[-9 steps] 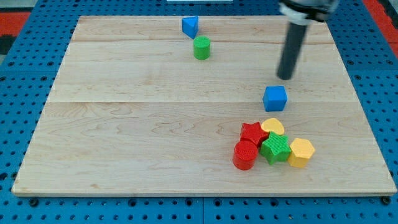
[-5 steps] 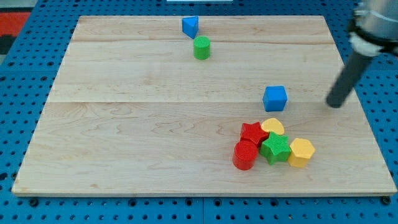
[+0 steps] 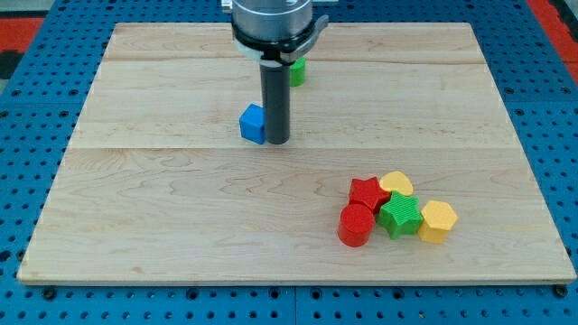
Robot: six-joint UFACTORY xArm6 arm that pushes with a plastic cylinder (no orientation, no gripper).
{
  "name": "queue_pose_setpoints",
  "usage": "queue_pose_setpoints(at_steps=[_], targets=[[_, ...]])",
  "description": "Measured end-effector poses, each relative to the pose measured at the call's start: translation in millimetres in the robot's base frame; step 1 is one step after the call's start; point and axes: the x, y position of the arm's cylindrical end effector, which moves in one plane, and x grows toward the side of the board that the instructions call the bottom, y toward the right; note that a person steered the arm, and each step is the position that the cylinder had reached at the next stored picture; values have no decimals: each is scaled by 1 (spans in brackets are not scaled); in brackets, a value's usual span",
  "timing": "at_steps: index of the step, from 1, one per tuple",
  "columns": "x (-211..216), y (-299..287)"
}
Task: Push the blue cube to the bottom left of the blue triangle
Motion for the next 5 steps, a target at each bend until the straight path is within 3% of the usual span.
queue_pose_setpoints(at_steps=[1,3,5], targets=[[-10,-61],[-103,-19],[-113,-113]])
